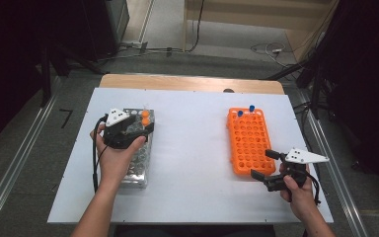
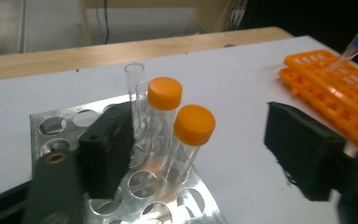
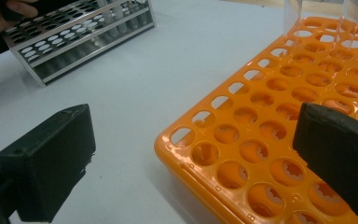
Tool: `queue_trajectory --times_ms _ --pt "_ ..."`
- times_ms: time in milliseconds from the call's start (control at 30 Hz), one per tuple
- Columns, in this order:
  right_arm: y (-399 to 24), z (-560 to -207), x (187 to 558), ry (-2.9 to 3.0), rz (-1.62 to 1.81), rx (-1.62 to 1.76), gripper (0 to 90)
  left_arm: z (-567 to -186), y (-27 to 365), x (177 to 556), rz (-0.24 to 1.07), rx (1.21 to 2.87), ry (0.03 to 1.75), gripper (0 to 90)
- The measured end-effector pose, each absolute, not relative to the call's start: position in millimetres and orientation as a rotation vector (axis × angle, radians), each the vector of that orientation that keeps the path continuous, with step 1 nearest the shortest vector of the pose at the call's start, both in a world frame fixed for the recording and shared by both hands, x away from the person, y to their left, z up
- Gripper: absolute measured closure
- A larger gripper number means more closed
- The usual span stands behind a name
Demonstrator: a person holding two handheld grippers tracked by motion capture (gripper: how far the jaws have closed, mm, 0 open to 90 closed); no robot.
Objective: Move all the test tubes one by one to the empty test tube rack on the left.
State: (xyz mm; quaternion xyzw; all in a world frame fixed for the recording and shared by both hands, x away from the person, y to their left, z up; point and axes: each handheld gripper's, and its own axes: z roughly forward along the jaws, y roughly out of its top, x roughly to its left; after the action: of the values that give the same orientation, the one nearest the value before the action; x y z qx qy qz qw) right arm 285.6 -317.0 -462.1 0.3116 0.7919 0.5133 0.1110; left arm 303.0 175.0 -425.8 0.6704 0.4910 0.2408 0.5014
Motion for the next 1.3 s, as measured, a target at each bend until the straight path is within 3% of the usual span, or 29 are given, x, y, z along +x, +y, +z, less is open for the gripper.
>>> queue_trajectory --times_ms 233,833,1133,1300 --pt "-317.2 -458.1 288.8 2.290 1.498 0.943 0.0 -427.2 170.6 296.0 0.523 1.629 1.100 0.0" --pt "-313.5 -444.0 341.5 2.200 1.436 1.073 5.3 -422.8 163.5 282.1 0.500 1.645 0.978 0.0" --pt "-306.4 -450.9 383.6 2.112 1.327 1.221 35.5 -424.2 158.7 281.3 0.495 1.664 0.963 0.0" --pt "-304.0 -451.9 403.4 2.120 1.316 1.240 46.8 -424.7 157.8 281.5 0.483 1.664 0.959 0.0"
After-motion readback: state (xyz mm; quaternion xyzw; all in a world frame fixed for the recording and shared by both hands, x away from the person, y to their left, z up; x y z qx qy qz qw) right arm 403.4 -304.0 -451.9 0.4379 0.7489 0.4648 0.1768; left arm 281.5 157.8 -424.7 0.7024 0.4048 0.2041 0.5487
